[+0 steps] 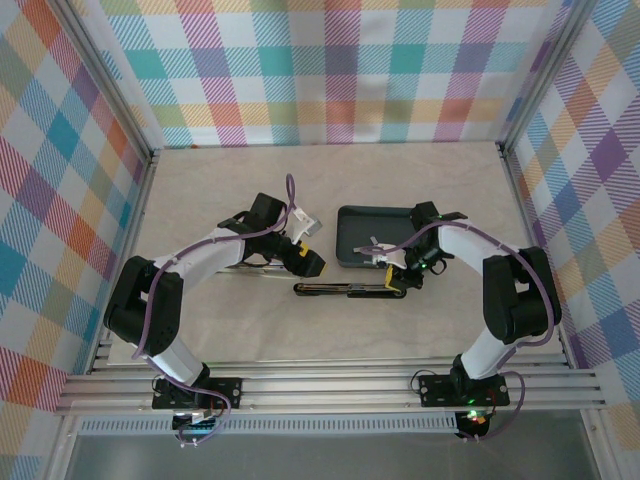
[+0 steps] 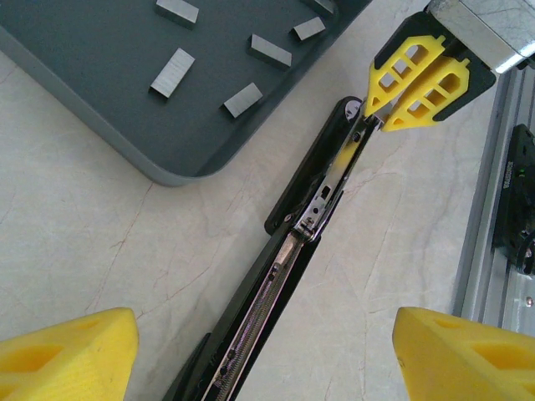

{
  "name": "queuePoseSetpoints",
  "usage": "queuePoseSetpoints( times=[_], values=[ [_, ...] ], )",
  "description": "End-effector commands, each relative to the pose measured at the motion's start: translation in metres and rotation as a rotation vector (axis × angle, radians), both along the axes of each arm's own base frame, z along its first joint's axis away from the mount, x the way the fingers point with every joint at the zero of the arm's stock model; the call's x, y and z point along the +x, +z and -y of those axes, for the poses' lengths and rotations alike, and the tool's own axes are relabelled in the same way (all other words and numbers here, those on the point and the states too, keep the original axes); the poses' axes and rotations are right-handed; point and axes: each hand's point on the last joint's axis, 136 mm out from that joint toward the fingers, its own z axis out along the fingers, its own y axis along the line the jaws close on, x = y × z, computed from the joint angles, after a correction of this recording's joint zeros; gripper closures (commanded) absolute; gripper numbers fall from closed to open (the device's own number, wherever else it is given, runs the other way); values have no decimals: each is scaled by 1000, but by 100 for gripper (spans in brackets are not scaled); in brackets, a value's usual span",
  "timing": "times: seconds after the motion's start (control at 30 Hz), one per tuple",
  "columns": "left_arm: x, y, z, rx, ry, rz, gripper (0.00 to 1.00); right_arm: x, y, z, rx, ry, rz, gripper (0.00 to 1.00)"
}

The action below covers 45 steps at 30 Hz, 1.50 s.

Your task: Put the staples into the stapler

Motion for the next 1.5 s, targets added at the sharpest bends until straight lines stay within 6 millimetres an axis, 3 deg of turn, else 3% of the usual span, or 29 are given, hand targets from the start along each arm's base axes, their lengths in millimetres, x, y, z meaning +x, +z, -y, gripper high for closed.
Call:
queuePoseSetpoints(
  times=[0.0, 0.3, 0.8, 1.47],
  values=[
    [-9, -5, 3, 7, -31, -22, 20, 3, 16, -8, 48, 28, 38, 87],
    [-9, -7, 3, 9, -32, -25, 20, 2, 24, -12, 69, 43, 58, 87],
    [-9, -6, 3, 10, -33, -20, 21, 1, 8, -6, 9, 58, 26, 87],
    [-9, -5, 3, 9, -35, -21, 20, 0, 4, -6, -8, 68, 23, 87]
  ],
)
